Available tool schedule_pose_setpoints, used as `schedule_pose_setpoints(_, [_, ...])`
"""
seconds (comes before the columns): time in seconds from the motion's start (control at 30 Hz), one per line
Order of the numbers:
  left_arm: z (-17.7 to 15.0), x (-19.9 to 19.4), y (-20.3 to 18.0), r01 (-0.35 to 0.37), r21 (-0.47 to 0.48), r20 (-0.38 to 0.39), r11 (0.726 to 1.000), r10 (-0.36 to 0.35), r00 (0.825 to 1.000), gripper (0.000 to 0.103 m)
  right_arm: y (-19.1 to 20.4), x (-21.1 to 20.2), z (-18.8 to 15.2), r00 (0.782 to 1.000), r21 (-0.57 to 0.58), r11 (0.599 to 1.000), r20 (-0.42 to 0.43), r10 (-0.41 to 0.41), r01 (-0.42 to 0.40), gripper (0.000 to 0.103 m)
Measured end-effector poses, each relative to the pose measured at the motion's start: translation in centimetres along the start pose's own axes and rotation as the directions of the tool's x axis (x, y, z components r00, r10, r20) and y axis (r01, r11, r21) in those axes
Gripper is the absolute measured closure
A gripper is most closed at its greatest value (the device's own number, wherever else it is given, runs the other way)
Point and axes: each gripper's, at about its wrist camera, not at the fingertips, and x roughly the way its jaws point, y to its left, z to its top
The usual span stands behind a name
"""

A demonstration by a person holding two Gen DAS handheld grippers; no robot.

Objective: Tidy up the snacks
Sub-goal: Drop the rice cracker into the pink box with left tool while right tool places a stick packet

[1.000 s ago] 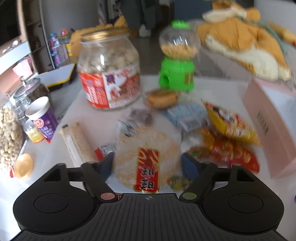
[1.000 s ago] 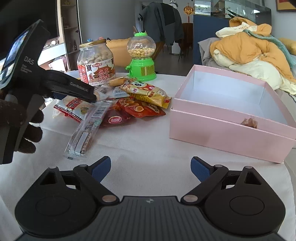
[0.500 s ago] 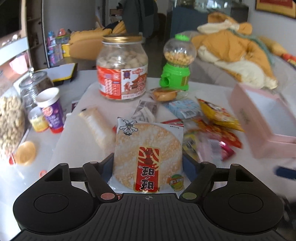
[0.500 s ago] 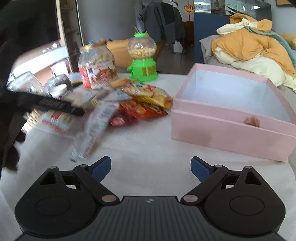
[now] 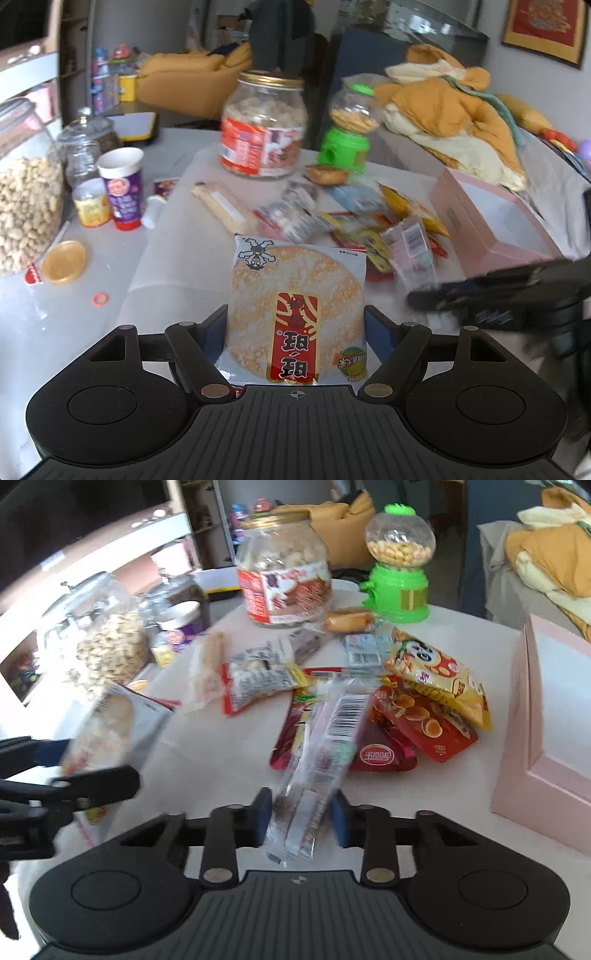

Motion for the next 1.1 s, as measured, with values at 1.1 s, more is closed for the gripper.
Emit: schedule_pose_setpoints(1.1, [11.5,15.1,-18.2,0.417,0.031,0.114,0.908,-0.418,0.901,0.028,-19.9,-16.7,-5.2,0.905,0.240,0.950,0.326,-0.272,0.198,0.093])
